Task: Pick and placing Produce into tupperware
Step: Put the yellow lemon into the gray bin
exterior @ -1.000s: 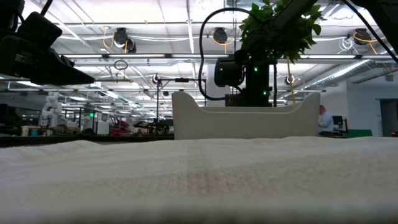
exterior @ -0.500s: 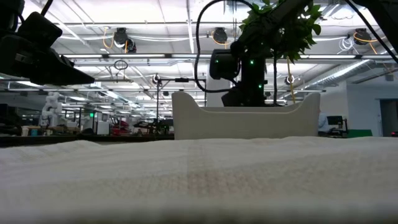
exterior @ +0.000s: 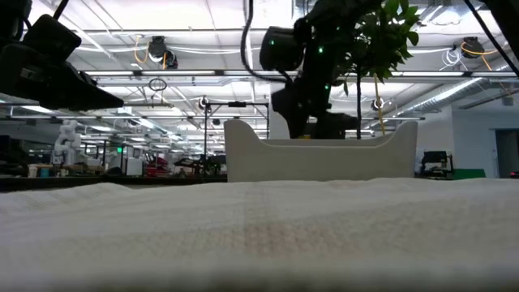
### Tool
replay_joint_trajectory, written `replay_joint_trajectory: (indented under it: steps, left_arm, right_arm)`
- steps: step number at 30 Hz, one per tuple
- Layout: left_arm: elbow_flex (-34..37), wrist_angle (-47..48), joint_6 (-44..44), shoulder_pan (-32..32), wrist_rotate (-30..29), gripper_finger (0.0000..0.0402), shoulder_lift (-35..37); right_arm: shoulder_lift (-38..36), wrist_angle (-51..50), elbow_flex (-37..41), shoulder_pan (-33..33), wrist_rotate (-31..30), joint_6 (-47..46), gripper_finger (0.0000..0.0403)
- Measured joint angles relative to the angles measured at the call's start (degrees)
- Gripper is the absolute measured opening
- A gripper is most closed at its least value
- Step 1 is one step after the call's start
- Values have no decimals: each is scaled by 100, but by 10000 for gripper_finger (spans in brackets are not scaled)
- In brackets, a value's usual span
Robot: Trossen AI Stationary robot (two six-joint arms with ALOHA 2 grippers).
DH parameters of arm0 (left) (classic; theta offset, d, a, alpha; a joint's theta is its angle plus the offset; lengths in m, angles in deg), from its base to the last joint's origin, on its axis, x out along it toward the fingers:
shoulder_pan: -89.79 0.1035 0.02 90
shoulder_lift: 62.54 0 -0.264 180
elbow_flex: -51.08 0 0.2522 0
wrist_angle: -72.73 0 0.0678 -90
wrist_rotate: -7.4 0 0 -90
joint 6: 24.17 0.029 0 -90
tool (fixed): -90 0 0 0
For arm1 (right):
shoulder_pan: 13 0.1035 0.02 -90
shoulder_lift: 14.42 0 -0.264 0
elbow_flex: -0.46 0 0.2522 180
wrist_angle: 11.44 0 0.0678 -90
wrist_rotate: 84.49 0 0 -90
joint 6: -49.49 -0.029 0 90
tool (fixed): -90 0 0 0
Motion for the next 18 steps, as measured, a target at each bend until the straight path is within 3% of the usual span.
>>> replay_joint_trajectory:
  steps: [6,13,18]
  left_arm:
    - [0,-20,-18,0,0,26,-1]
    - [0,-69,-15,0,0,26,-2]
    - [0,-160,-15,0,0,26,0]
  right_arm:
    - [-489,288,0,186,133,-2,208]
    - [-1364,650,-1,213,1118,-421,208]
    - [-1831,684,0,342,1445,-822,208]
